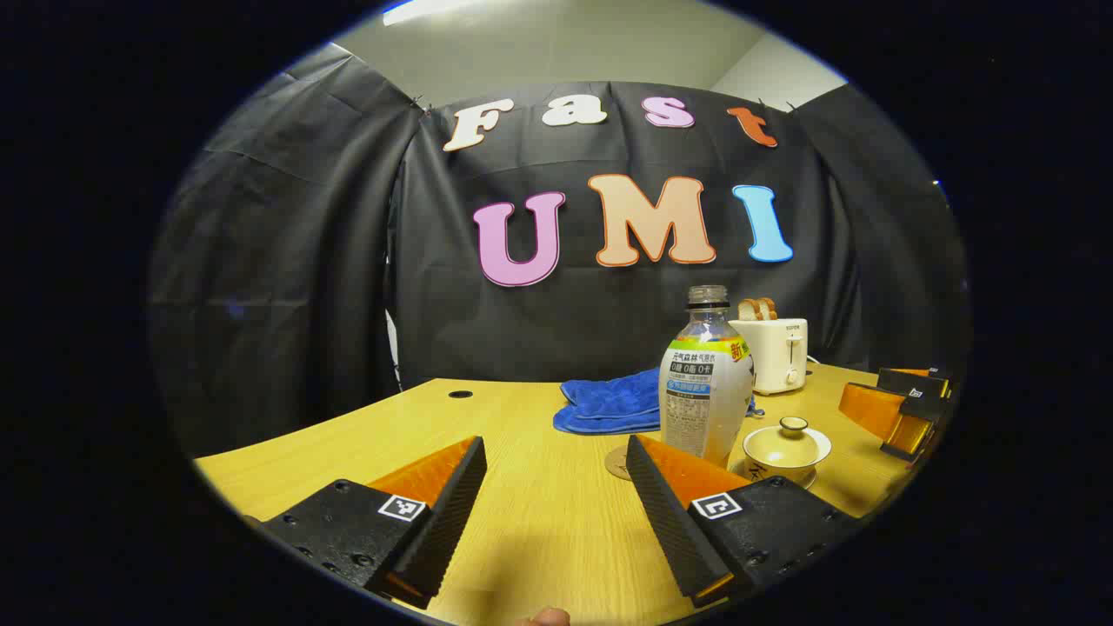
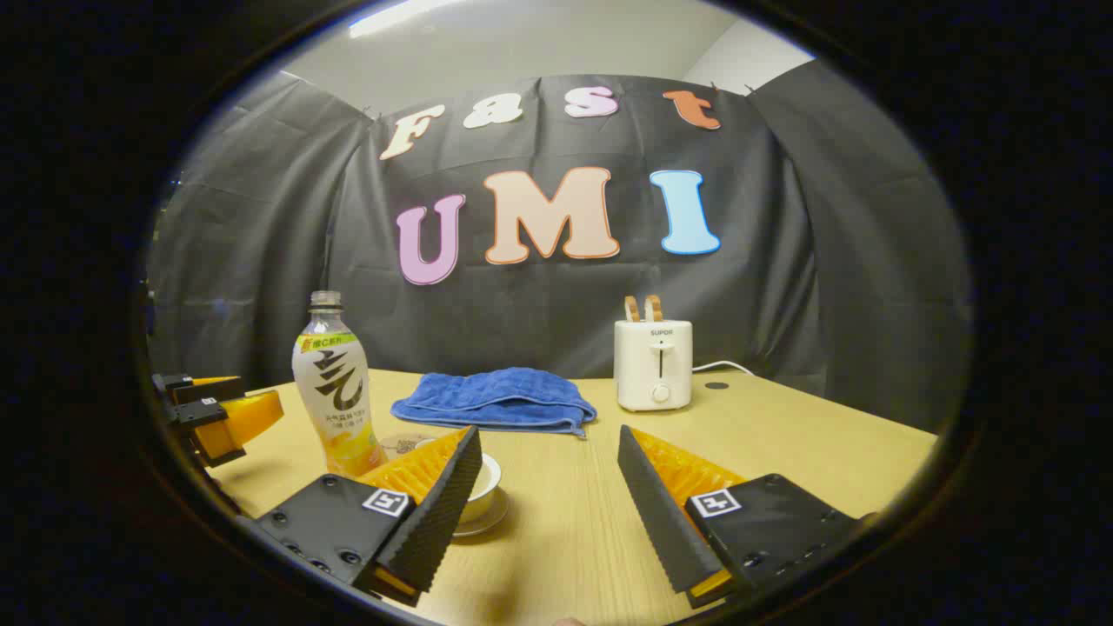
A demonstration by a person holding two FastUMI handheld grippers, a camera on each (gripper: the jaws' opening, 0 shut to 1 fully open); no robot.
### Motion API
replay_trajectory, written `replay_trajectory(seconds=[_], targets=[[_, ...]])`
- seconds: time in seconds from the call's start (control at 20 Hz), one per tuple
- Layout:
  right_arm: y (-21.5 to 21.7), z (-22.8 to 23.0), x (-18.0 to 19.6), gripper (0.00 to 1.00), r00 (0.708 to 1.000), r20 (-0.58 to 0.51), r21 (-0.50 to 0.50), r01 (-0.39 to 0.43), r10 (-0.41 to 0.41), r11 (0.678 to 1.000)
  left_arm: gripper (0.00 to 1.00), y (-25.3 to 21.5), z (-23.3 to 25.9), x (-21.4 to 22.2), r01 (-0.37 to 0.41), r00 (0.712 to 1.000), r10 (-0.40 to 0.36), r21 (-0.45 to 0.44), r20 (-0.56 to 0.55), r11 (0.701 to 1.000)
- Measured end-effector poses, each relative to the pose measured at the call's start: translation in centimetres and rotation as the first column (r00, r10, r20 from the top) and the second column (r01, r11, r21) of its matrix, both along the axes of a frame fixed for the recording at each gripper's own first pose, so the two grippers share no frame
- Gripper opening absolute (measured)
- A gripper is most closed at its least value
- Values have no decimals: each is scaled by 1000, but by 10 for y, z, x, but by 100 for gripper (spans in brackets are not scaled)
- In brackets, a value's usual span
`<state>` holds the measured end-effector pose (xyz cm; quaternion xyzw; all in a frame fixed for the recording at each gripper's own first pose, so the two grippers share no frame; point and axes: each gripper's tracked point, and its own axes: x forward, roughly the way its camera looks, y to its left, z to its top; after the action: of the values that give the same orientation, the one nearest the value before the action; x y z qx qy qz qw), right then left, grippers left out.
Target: Open the teacup lid with one hand, grasp the water bottle and pour water into the teacup with the other hand; after pouring, place the water bottle on the coaster and then close the teacup lid.
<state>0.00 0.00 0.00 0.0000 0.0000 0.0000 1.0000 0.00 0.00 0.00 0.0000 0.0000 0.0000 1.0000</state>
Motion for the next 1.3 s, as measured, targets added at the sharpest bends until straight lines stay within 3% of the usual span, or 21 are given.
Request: replay_trajectory(seconds=[0.85, 1.3], targets=[[4, -1, 4, 96, 1000, 3, -1, -21, 21, 1000, 95, 1, -1, -1, -8, 1000, 8, -2, 0, 1000], [33, -9, 15, 100, 988, -34, -34, -150, 148, 988, 95, -1, 0, -1, -1, 1000, 1, -1, 0, 1000]])
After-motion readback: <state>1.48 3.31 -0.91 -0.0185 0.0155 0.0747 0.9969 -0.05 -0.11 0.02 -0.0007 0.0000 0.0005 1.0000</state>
